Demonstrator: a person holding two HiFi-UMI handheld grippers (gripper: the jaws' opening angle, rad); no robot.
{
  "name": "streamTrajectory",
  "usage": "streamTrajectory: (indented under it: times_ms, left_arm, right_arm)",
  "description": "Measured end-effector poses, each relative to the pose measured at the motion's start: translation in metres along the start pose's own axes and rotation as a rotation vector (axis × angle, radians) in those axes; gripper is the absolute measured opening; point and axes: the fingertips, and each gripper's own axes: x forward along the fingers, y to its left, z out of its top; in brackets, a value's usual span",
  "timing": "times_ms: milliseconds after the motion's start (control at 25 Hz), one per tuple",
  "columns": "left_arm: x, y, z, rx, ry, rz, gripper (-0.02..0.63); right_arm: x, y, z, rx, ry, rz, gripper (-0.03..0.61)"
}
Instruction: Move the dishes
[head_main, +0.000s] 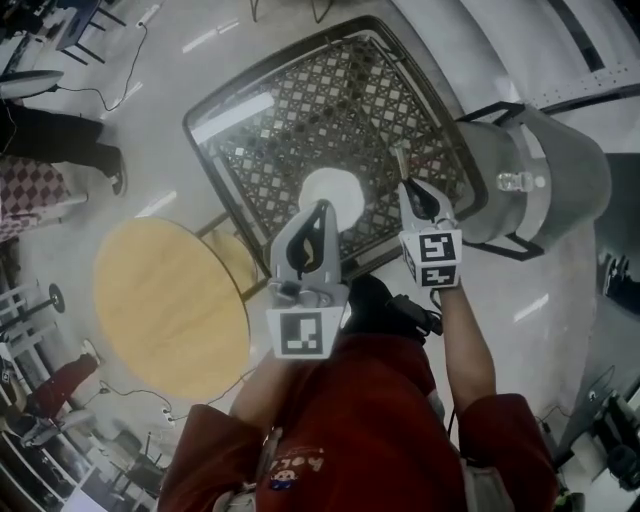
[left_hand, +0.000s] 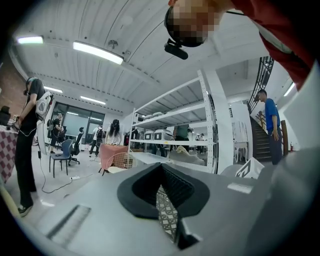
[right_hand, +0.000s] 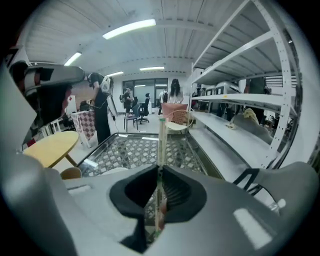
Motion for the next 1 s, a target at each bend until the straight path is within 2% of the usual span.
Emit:
streamTrajectory:
  times_ms: [200,400,1000]
  left_arm:
    - [0.001,-0.001,-0.018,-0.005,0.041,0.002,0.008]
    - [0.007,-0.009,-0.029,-0.015,0.06,-0.006,0.006]
    - [0.009,-0.009,-0.042,-0.001,0.097,-0.01,0.006]
  right_arm:
    - [0.028,0.001,-0.051,0.015,0.159,0.016,0.037]
    - [0.043,0.003,-0.085,0.036,0.267,0.032,0.037]
    - [0.068,0.009,-0.135,0.049,0.428,0.031,0.037]
